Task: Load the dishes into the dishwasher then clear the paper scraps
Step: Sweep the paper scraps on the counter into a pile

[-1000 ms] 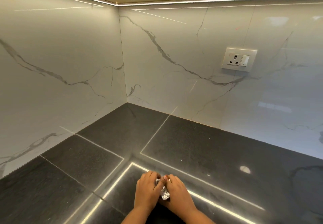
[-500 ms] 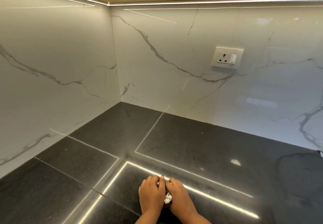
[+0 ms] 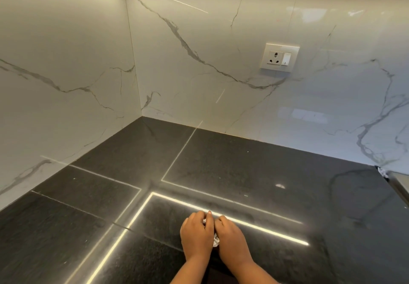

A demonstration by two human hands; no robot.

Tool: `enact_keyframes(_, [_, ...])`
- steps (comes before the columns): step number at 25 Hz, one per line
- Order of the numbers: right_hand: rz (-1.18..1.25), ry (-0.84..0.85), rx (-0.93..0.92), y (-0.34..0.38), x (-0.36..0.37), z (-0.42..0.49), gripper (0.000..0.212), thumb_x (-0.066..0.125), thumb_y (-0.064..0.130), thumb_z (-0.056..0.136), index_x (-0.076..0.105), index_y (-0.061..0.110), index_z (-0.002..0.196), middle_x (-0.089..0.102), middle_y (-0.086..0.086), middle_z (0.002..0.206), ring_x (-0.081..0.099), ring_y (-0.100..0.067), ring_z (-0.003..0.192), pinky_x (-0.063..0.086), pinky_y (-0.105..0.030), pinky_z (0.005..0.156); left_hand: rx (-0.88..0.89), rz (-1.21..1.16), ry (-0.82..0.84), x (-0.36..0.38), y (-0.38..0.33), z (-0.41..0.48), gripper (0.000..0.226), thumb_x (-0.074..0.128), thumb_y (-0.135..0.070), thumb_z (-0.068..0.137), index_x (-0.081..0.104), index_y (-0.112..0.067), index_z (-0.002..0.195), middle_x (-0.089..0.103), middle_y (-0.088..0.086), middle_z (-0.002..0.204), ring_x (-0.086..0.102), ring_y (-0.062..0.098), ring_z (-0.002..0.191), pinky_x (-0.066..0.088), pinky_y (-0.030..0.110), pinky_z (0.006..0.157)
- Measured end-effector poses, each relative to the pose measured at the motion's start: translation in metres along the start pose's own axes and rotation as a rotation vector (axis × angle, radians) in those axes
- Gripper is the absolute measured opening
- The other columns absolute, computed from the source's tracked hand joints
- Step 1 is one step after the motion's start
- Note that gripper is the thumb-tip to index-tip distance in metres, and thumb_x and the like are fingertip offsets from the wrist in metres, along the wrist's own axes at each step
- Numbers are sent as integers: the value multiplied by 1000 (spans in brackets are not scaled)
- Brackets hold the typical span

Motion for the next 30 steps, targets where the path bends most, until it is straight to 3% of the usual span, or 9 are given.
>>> enact_keyframes(3, [-48,3,6,-1,-2,0,26,65,11,55,59,25,77,53,13,62,48,-2,49,27,-9,45,18,17,25,-1,-3,-1,45,53,-29,91,32,-26,51,45,-5,56,50,15,62,36,30,60])
enact_keyframes(9, [-59,-5,-11,-3,-1,-5,33,72,9,49,62,22,77,57,10,62,54,-7,48,36,-15,42,32,29,48,-4,-5,-5,47,55,-26,89,30,-23,50,40,-5,53,45,17,59,29,31,57])
enact_keyframes(13, [-48,-31,-14,-3,-4,-6,24,66,13,53,60,21,75,56,8,61,53,-9,46,29,-13,44,38,26,37,-6,-7,-8,47,55,-25,89,29,-24,49,39,-6,52,42,16,57,28,30,56])
enact_keyframes(23, [40,46,8,-6,-1,-10,14,59,8,72,63,12,85,62,-6,76,59,-26,64,35,-28,53,-45,29,-44,-6,-6,-17,44,54,-23,88,34,-17,49,41,-3,51,40,14,51,28,32,51])
enact_keyframes(27, [121,32,50,-4,-4,-34,13,65,14,70,63,15,82,62,-1,75,59,-22,65,43,-31,54,-87,22,-97,-8,-4,-42,41,54,-25,87,42,-11,50,48,2,51,47,18,52,31,31,49])
enact_keyframes(30, [355,-42,126,-1,-10,-64,11,62,17,71,66,14,81,63,1,74,58,-15,66,46,-29,55,-111,-59,-162,-12,-4,-68,42,50,-33,82,40,-11,47,46,3,47,45,17,47,29,29,47])
Point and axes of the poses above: each hand's wrist, its own z-axis towards the middle knuckle, its own x-axis out of the palm, y = z × x, the point moved 6 cm from there along z, towards the middle knuckle
